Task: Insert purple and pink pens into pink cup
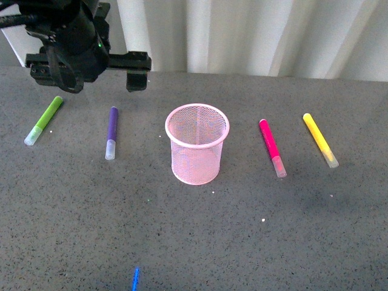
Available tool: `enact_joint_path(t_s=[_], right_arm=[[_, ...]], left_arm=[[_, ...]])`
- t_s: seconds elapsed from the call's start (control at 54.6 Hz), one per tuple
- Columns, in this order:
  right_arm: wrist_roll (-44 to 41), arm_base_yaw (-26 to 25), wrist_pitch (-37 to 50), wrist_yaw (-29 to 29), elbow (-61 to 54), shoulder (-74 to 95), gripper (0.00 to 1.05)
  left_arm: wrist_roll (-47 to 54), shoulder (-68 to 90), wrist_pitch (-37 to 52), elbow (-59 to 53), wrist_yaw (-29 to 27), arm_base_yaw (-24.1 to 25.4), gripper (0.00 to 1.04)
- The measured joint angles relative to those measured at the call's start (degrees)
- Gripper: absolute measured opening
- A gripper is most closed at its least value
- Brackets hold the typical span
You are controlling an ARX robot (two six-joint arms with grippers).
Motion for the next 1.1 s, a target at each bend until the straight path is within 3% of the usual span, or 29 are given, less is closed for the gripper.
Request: enact_joint_path(t_s=[0.934, 1.099], right_arm=[[0.0, 0.0, 0.0, 0.0, 0.0, 0.0, 0.98], [0.0, 0.0, 0.0, 0.0, 0.0, 0.0, 0.98]], left_arm=[[1.36, 10.69, 2.67, 4.24, 0.48, -1.07, 0.98], [1.33, 11.13, 2.69, 4.61, 0.94, -1.14, 0.77]])
